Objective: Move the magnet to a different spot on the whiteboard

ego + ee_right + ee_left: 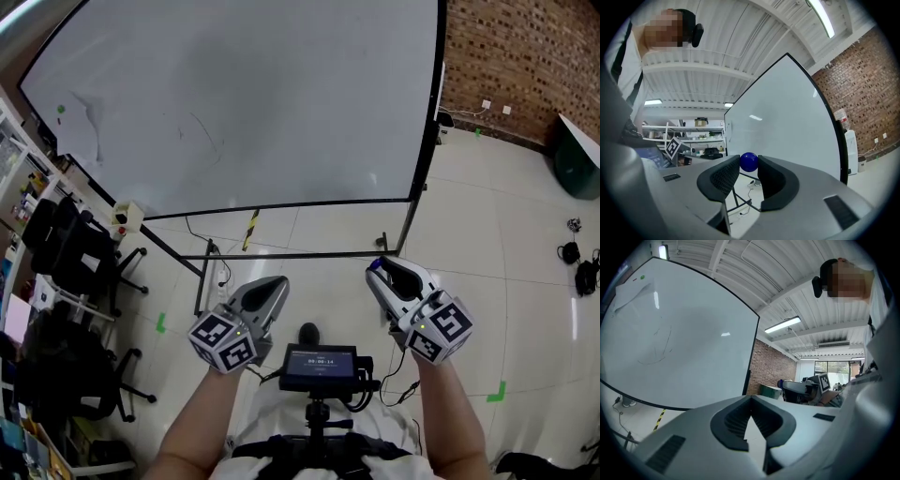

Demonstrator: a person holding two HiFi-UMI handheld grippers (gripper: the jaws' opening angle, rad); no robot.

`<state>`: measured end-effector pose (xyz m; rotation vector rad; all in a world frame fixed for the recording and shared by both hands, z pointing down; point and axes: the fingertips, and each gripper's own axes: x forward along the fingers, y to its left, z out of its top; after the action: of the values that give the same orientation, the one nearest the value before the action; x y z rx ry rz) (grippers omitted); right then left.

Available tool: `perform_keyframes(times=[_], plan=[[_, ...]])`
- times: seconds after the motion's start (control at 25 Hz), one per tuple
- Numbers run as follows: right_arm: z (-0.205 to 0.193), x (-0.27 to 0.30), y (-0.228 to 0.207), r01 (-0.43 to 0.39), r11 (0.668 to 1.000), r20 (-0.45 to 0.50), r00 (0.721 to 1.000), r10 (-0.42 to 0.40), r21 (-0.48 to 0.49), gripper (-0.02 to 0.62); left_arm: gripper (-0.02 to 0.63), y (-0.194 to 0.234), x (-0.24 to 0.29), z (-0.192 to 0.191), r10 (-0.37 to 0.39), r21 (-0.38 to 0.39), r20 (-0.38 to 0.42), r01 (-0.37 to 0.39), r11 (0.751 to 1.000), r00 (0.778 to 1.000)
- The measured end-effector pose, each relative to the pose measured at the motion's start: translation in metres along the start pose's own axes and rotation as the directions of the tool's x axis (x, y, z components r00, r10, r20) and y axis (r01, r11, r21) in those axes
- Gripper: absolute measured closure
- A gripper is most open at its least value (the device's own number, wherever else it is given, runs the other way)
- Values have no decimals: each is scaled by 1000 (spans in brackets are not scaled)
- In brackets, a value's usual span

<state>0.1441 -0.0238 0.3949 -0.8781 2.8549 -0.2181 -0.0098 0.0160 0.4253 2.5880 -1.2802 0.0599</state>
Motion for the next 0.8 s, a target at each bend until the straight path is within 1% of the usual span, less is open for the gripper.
perform_keyframes(times=[0.12, 0.28, 0.52, 0.8], plan=[[-1, 11, -4, -7, 1000, -4, 1000, 7, -4, 443, 571, 11, 1, -3, 9, -9, -5, -9, 1000, 1000], [2, 26, -10, -9, 1000, -12, 1000, 8, -14, 443, 571, 26, 10, 4, 7, -12, -2, -7, 1000, 1000], [2, 33, -20, 15, 999, -14, 1000, -15, -33, 443, 571, 30, 31, 8, -42, 13, -7, 42, 999, 999], [8, 70, -46, 52, 997, -24, 998, -53, -50, 443, 571, 72, 58, 20, -77, 11, -7, 77, 997, 997]])
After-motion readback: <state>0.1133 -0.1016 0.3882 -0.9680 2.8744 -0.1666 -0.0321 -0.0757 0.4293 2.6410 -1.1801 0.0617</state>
